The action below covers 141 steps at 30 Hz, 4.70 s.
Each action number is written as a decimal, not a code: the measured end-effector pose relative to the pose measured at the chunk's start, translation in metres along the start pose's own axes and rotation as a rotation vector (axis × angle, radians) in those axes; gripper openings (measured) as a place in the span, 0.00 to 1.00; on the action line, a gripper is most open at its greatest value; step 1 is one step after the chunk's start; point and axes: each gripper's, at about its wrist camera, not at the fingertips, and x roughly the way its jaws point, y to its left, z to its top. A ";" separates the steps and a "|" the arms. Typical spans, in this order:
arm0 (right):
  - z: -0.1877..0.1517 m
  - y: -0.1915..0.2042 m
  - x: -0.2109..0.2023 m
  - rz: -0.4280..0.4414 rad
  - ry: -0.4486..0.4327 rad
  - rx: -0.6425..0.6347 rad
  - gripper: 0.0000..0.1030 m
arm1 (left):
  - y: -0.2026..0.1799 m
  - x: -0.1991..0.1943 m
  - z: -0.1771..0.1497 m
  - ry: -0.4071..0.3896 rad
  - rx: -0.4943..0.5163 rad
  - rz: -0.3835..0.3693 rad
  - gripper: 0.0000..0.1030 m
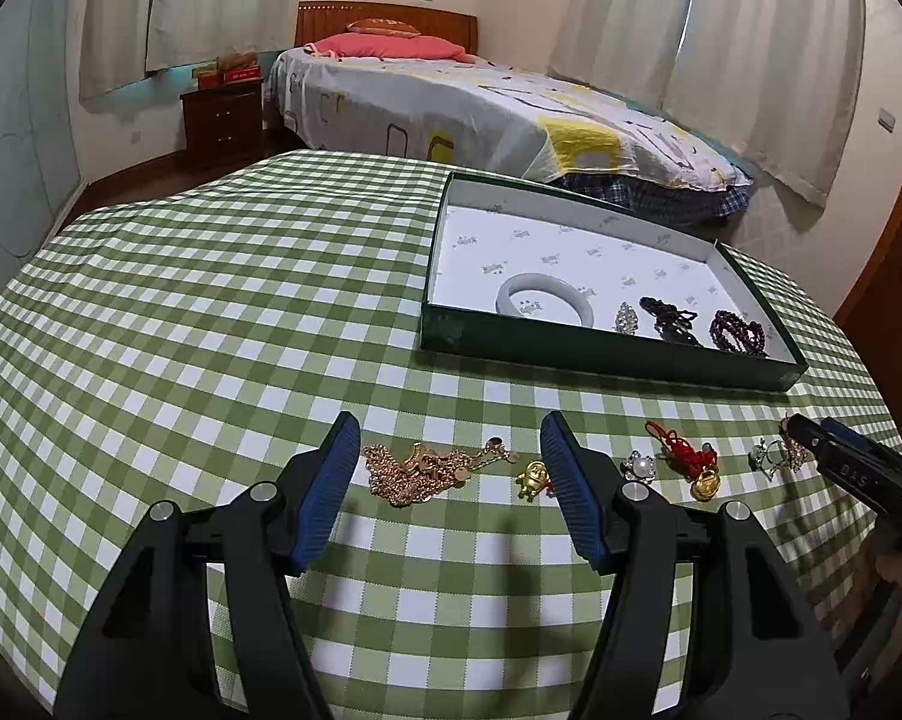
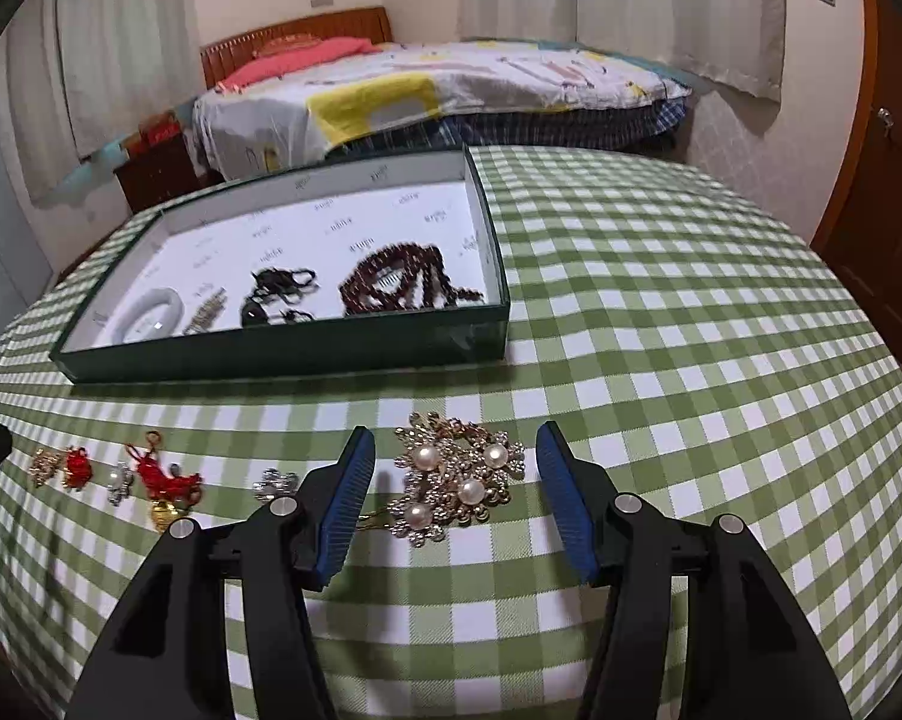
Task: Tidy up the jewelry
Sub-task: 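Grasp the gold chain with the left tool while the right tool approaches the pearl flower brooch, then carry the gold chain and pearl flower brooch into the green box and open both tools, then withdraw both tools from the box toward the remaining jewelry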
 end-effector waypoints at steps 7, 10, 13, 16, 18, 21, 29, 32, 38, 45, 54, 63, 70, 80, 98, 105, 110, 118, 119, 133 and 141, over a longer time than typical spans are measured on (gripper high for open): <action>-0.003 -0.002 0.007 0.010 0.044 0.010 0.48 | 0.002 0.003 -0.002 0.008 -0.002 0.003 0.59; -0.005 -0.005 0.004 0.028 0.040 0.020 0.45 | 0.003 0.005 -0.004 0.013 0.000 0.005 0.59; -0.006 -0.006 -0.001 0.038 0.024 0.019 0.41 | 0.003 0.008 -0.006 0.024 0.000 0.007 0.59; -0.009 -0.006 -0.004 0.049 0.022 0.026 0.41 | 0.004 0.011 -0.008 0.031 0.000 0.012 0.59; -0.011 -0.006 -0.006 0.053 0.020 0.027 0.41 | 0.004 0.013 -0.009 0.039 0.003 0.015 0.59; -0.012 -0.007 -0.009 0.057 0.017 0.030 0.41 | 0.004 0.015 -0.010 0.044 0.004 0.020 0.59; -0.016 -0.006 -0.016 0.057 0.006 0.017 0.41 | 0.006 0.021 -0.011 0.065 0.005 0.027 0.59; -0.017 -0.007 -0.017 0.060 0.007 0.018 0.41 | 0.006 0.023 -0.012 0.072 0.006 0.026 0.59; -0.017 -0.004 -0.017 0.072 0.010 0.013 0.41 | 0.012 0.035 -0.010 0.122 -0.009 0.025 0.59; -0.016 -0.004 -0.014 0.079 0.015 0.017 0.41 | 0.011 0.041 -0.005 0.130 0.025 0.017 0.40; -0.016 -0.002 -0.013 0.089 0.013 0.017 0.41 | 0.012 0.036 -0.009 0.129 0.042 -0.018 0.20; -0.018 -0.001 -0.017 0.098 -0.002 0.015 0.41 | 0.011 0.024 -0.011 0.091 0.046 -0.052 0.15; -0.018 0.002 -0.025 0.115 -0.027 0.009 0.41 | 0.007 0.010 -0.004 0.042 0.059 -0.062 0.15; 0.002 0.008 -0.058 0.144 -0.119 0.002 0.41 | -0.003 -0.027 0.023 -0.071 0.047 -0.100 0.15; 0.082 0.028 -0.105 0.186 -0.369 -0.052 0.41 | -0.039 -0.065 0.108 -0.320 0.089 -0.184 0.15; 0.120 0.031 -0.083 0.190 -0.426 -0.056 0.41 | -0.052 -0.032 0.145 -0.366 0.088 -0.190 0.15; 0.136 0.030 -0.056 0.177 -0.448 -0.060 0.41 | -0.064 0.003 0.160 -0.372 0.098 -0.175 0.15; 0.141 0.031 0.017 0.165 -0.338 -0.049 0.41 | -0.069 0.096 0.159 -0.197 0.110 -0.147 0.15; 0.140 0.032 0.029 0.161 -0.309 -0.052 0.41 | -0.069 0.109 0.157 -0.162 0.112 -0.144 0.15; 0.131 0.031 0.081 0.110 -0.121 -0.059 0.44 | -0.059 0.158 0.148 -0.003 0.100 -0.087 0.31; 0.128 0.028 0.071 0.107 -0.157 -0.050 0.56 | -0.055 0.152 0.143 -0.018 0.079 -0.094 0.42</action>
